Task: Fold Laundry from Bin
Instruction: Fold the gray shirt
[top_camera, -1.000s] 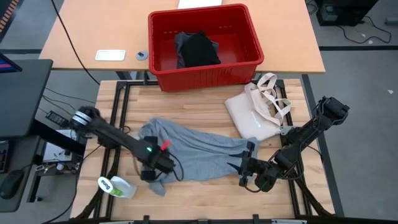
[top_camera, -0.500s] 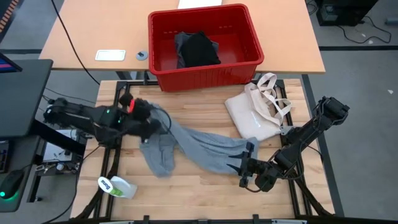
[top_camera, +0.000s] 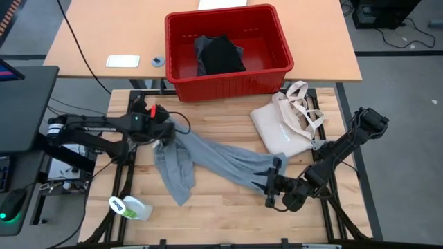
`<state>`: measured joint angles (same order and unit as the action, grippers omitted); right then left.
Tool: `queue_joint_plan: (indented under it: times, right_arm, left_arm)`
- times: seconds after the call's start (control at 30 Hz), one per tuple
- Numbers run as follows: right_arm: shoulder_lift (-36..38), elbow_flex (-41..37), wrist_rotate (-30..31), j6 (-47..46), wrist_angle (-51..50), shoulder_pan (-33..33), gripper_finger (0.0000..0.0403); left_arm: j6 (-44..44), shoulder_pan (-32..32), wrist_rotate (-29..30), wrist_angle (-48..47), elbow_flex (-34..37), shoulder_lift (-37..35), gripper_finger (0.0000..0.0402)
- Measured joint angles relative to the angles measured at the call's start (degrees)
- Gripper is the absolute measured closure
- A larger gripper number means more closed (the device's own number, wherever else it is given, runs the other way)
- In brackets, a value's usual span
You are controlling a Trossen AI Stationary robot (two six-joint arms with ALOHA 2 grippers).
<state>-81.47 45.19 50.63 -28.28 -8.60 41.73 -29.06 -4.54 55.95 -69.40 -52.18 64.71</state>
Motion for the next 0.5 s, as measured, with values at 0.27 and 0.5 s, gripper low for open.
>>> queue_joint_plan:
  times: [0.27,0.5]
  right_arm:
    - [0.0,-1.3,-4.7,-0.7,0.9,-1.0,0.0244]
    - [0.0,-4.1,-6.0,-3.5,1.1,-1.0,0.0244]
  left_arm:
    - [5.9,-5.0,2.3,4.2,1.3,0.0,0.0395]
    - [6.0,-5.0,-6.7,1.7,1.3,0.0,0.0388]
